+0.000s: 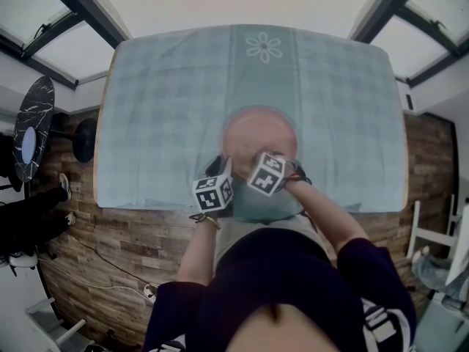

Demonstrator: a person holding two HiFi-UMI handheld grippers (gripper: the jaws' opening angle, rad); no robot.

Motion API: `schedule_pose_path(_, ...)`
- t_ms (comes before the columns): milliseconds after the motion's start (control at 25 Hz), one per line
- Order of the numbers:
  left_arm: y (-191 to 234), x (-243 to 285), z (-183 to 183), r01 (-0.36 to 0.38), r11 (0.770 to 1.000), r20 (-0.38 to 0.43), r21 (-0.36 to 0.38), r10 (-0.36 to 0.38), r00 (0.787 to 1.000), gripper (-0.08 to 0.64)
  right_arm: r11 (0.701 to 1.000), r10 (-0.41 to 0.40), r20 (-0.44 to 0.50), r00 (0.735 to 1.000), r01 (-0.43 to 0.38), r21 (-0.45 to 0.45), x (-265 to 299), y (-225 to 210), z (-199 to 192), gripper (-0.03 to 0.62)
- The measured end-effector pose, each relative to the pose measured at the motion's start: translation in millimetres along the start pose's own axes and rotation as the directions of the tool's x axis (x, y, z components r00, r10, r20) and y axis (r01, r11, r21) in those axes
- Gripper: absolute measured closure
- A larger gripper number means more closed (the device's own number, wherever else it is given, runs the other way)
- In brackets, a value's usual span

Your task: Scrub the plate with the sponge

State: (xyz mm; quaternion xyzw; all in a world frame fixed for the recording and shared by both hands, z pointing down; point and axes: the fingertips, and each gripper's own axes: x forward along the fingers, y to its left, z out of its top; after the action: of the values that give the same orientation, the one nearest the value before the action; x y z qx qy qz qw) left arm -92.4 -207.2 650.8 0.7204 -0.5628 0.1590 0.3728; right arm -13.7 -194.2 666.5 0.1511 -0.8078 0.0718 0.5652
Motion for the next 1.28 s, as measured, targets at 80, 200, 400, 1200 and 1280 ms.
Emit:
schedule_pose_path(80, 0, 0, 0, -0.002, 1.000, 0.000, -0.003, 0.002, 1.000, 0.425, 1.000, -0.002, 0.004, 1.000, 0.002, -0.002, 0, -2, 3, 0.568)
schedule_pose_path(200, 2, 0, 0, -0.007, 1.000, -0.002, -0.004, 0.007, 1.000, 0.428, 1.000, -0.003, 0.009, 1.000, 0.003, -0.004, 3, -6, 9, 0.568)
schedule_pose_path(400, 4, 1, 0, -0.012, 1.000, -0.006, -0.007, 0.012, 1.000, 0.436, 1.000, -0.006, 0.022, 1.000, 0.006, -0.003, 9, -13, 20, 0.568)
schedule_pose_path(1200, -4, 13, -2, 0.024, 1.000, -0.049, 0.014, -0.023, 0.999, 0.451, 0.996, -0.079, 0.033, 0.996, 0.077, 0.042, 21, -71, 44, 0.568)
schedule_pose_path(1280, -4, 13, -2, 0.024, 1.000, -0.052, 0.013, -0.023, 0.998, 0.453, 0.995, -0.092, 0.026, 0.995, 0.091, 0.047, 21, -78, 43, 0.568)
